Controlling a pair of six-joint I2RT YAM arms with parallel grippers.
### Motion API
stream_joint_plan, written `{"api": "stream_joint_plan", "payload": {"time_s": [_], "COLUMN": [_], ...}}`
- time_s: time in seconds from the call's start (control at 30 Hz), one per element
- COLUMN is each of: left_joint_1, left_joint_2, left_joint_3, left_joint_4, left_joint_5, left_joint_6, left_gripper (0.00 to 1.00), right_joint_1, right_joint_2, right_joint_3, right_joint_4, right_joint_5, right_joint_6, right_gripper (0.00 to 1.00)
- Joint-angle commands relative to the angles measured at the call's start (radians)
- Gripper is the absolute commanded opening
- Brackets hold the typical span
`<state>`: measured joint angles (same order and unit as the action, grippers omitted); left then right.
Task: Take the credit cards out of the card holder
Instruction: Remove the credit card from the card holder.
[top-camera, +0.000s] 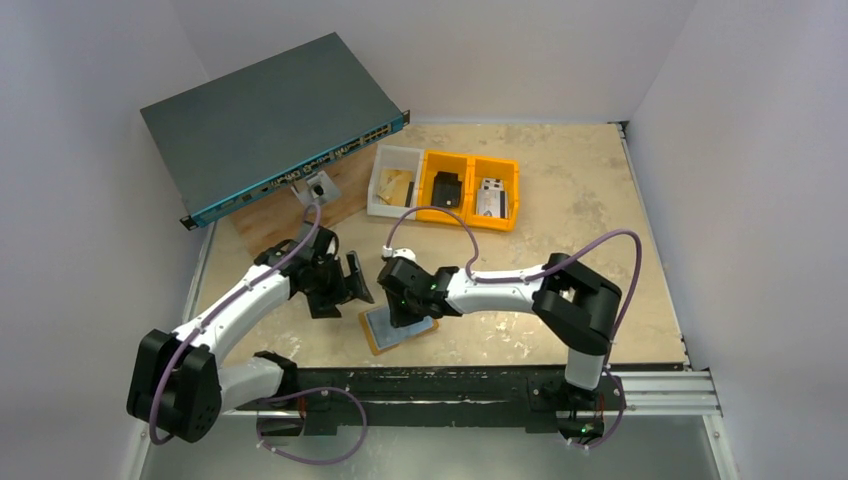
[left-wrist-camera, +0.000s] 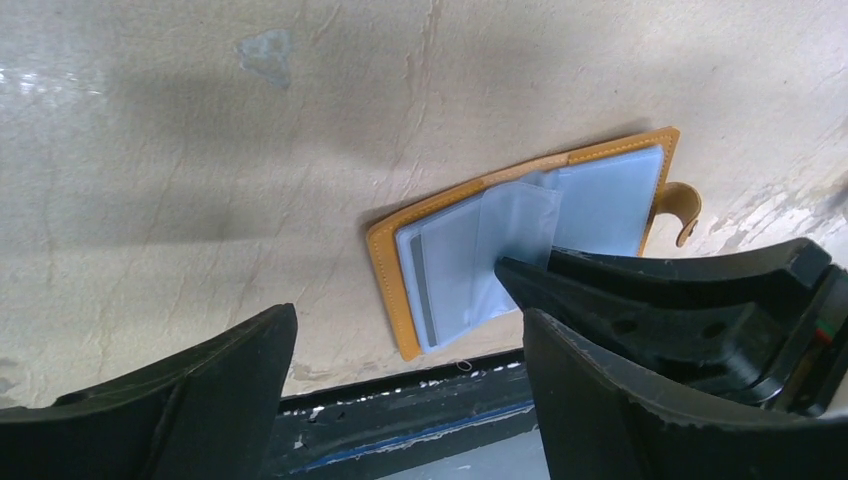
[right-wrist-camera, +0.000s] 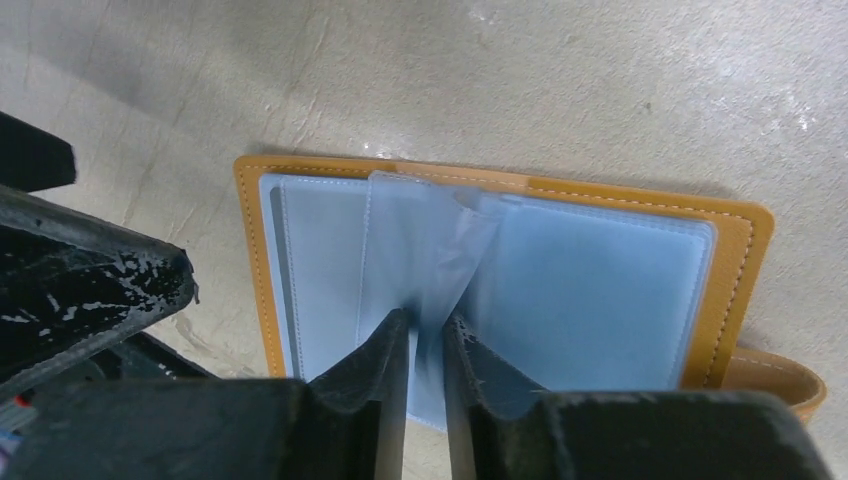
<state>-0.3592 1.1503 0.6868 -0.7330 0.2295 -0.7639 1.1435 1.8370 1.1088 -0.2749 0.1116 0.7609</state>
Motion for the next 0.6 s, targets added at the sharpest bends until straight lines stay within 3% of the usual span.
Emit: {"api": "stream_joint_plan", "payload": {"time_s": [0.0,0.1,0.33,0.57], "left_joint_1": [0.001,-0.013,-0.071,-0.149], "left_joint_2": [0.024,0.034,0.075,0.179], "left_joint_3": [-0.01,-0.008,-0.002,0.007], "left_joint_4": [0.061,0.075,0.122,0.192], "left_joint_5": [0.072,0.088,0.113,0.104], "left_joint_6": [0.029,0.032,0.035,0.013], "left_gripper": [0.81,0.71,0.32,0.08], "right_joint_1": [-0.039,-0.078,-0.13,-0.161], "right_joint_2": [0.013,0.01,0.006,0.005], "right_joint_3": [-0.078,-0.122,-0.193,-0.242], "right_joint_4": [0.043,0.102,0.201,0.269], "right_joint_5": [-0.079,-0.133,-0.217,-0.268], "right_joint_6": [0.03,0.04,0.06,0.086], "right_gripper": [0.13,0.1,0.09,0.09]}}
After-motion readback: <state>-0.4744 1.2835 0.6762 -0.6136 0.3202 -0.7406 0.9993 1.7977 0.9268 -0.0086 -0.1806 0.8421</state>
